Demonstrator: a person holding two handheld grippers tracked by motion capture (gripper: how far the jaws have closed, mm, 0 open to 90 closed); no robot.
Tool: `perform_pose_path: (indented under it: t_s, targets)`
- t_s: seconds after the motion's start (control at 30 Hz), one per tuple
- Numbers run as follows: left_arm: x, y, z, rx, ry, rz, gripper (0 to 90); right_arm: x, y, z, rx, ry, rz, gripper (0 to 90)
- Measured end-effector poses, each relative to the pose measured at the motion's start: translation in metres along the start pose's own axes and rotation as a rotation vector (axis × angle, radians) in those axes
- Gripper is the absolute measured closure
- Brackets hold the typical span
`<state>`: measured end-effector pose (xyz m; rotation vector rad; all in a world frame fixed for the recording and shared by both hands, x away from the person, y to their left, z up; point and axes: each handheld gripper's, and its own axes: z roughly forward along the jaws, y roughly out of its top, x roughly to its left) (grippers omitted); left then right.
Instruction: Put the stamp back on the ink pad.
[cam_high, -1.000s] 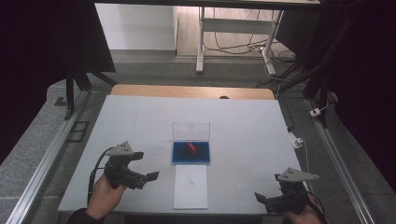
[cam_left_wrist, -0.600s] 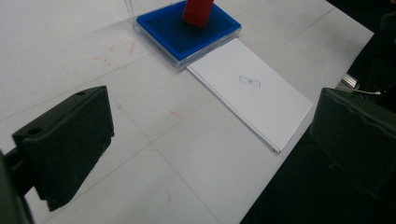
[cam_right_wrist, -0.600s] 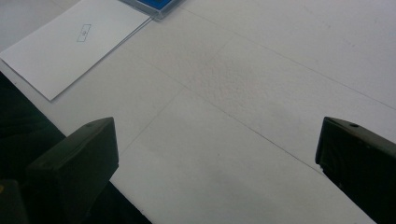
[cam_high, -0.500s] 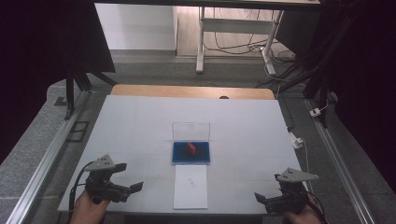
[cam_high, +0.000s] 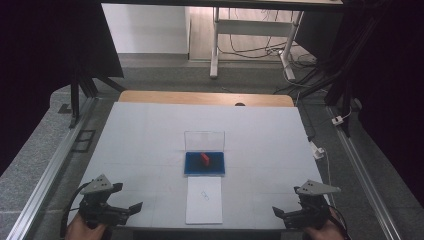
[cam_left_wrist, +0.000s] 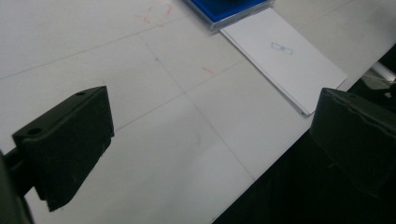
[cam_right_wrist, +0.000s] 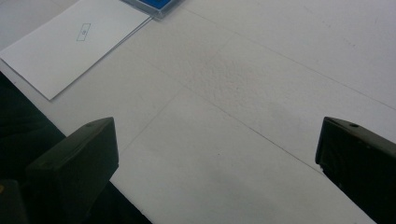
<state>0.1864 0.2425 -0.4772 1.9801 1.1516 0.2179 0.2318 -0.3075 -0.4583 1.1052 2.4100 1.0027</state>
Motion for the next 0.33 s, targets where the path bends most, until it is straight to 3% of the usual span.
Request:
perform_pose_path:
  t_s: [0.13, 0.33]
  targets:
    - [-0.0022, -0.0018, -0.0007, 0.016, 0.042, 0.003, 0.0, 0.0007, 0.0003, 0.0002, 0.000, -0.002, -0.004, 0.0]
    - [-0.0034, -0.0005, 0.0015, 0.031, 0.049, 0.011, 0.0, 0.0006, 0.0000, 0.0011, 0.007, -0.006, -0.009, 0.0]
